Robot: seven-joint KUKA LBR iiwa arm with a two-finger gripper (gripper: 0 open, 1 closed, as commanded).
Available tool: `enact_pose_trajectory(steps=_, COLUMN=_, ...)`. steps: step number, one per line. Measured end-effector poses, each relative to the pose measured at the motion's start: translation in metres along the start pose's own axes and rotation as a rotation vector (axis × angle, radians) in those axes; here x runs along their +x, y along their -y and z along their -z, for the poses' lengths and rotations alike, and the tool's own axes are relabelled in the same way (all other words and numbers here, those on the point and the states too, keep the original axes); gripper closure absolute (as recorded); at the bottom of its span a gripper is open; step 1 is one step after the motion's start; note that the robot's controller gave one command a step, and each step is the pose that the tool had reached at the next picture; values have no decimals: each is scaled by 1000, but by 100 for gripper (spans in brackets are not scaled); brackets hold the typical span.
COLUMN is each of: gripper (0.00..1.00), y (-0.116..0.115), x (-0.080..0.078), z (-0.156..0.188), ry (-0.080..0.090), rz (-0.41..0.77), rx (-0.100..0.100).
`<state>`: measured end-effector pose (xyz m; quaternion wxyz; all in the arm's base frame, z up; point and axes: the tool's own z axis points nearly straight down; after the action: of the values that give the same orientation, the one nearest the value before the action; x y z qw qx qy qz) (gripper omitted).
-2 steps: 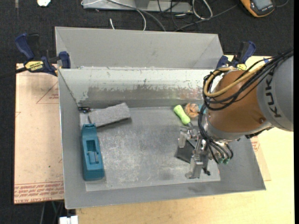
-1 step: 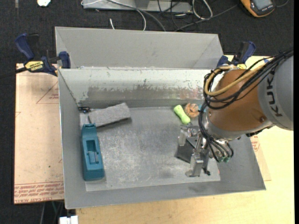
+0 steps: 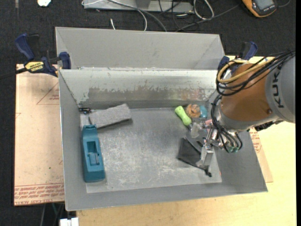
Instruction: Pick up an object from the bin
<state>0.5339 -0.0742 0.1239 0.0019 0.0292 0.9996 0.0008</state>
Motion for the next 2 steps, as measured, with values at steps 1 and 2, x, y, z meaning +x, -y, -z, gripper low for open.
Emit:
enact_pose_trajectory(steps=1, gripper=0, y=5, x=11, z=-42, ry=-2, rz=25, rx=-1)
enact_pose_trajectory(steps=2, gripper=100, y=54, x=-3, z=-52, ry=4, rz=-85, rx=1)
